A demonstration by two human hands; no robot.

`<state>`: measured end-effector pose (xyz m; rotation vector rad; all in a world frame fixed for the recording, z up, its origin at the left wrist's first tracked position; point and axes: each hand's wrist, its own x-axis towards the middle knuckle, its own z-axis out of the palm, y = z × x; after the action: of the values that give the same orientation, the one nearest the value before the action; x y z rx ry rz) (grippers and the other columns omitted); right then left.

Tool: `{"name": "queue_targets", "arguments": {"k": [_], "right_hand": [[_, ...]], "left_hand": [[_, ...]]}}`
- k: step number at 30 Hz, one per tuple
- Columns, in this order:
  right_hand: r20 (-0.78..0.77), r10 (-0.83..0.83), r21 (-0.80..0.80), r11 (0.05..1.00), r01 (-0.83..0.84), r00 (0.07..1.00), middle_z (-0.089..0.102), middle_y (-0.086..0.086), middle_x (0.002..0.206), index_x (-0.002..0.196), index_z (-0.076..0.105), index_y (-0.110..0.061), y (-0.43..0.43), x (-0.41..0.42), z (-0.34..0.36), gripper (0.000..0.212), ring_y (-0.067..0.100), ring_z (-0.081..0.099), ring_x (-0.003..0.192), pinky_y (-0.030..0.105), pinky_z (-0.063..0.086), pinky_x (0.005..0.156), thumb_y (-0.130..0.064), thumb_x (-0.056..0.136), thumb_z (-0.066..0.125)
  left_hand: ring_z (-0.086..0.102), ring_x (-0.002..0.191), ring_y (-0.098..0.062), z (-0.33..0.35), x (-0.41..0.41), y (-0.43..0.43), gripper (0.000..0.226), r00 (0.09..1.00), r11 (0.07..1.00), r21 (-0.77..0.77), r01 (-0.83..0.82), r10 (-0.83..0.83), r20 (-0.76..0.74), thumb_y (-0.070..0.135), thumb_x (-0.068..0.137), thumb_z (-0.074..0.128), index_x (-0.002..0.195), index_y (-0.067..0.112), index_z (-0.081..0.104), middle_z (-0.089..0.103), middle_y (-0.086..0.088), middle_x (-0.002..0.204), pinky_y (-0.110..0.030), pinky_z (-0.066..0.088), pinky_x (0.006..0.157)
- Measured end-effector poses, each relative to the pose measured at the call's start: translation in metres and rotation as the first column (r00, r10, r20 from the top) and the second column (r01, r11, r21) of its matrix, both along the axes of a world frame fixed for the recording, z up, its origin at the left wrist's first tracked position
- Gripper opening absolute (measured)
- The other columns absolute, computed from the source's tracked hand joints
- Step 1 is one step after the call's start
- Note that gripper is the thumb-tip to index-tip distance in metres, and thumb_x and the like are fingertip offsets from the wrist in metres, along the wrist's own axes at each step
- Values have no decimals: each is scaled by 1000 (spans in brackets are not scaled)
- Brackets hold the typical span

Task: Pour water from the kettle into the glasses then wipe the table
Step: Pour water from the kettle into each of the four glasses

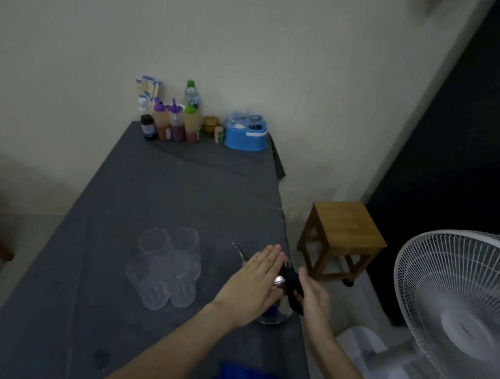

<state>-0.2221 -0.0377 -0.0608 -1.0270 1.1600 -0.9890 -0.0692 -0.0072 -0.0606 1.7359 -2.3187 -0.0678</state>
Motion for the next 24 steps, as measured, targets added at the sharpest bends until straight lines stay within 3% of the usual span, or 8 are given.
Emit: {"name": "queue_targets", "arguments": {"k": [4,8,15,17,19,20,22,24], "right_hand": [[-18,37,-32,999,-38,999,77,4,85,88,76,-14,12,14,19,36,15,70,85,24,50,73,-46,76,64],[-28,62,-38,997,-63,998,76,-3,79,86,74,-18,21,29,31,22,11,68,82,24,46,71,-35,88,61],[-82,116,-53,991,-121,990,73,-1,93,94,72,-17,32,51,48,23,14,65,94,20,47,75,-32,95,54],[-90,133,-68,988,-140,987,73,2,98,103,72,-13,33,55,49,36,16,67,98,21,48,76,-44,90,58],[-128,143,-93,983,-155,981,76,-2,93,97,73,-19,35,58,51,54,11,69,93,20,48,75,-67,73,63],[-144,149,-100,981,-164,978,76,-2,92,93,73,-21,36,59,51,50,11,69,92,19,48,75,-66,75,62],[-171,176,-101,976,-195,969,74,3,96,90,72,-20,37,62,52,26,15,67,96,20,48,77,-39,93,54],[-201,189,-100,972,-212,961,74,3,98,92,72,-19,37,64,53,25,16,67,97,20,48,77,-27,98,49]], "left_hand": [[-6,147,-17,14,17,22,64,999,999,-36,-40,39,-38,42,101,27,150,9,2,-5,-4,158,-40,-3,119],[-10,145,-15,29,28,40,61,990,996,-34,-81,76,-116,41,102,24,148,10,-3,-9,-2,156,-38,-10,117],[-9,146,-14,40,48,60,72,971,989,-43,-142,131,-199,51,94,6,151,7,5,1,-7,161,-36,-14,115],[-10,146,-13,42,51,64,73,964,987,-39,-153,141,-226,53,94,6,151,7,4,-1,-5,161,-32,-15,116],[-12,146,-12,43,54,70,74,956,987,-18,-158,148,-255,54,93,6,151,8,2,-5,-3,160,-30,-15,115],[-12,146,-12,44,54,72,74,952,987,-11,-161,152,-267,54,92,6,151,8,2,-6,-2,160,-31,-15,115],[-11,146,-13,44,56,76,75,941,986,0,-168,160,-297,54,92,6,150,8,2,-6,-1,159,-32,-15,115],[-11,146,-12,43,58,79,75,934,985,9,-170,164,-317,54,92,7,150,8,2,-7,0,158,-29,-13,117]]}}
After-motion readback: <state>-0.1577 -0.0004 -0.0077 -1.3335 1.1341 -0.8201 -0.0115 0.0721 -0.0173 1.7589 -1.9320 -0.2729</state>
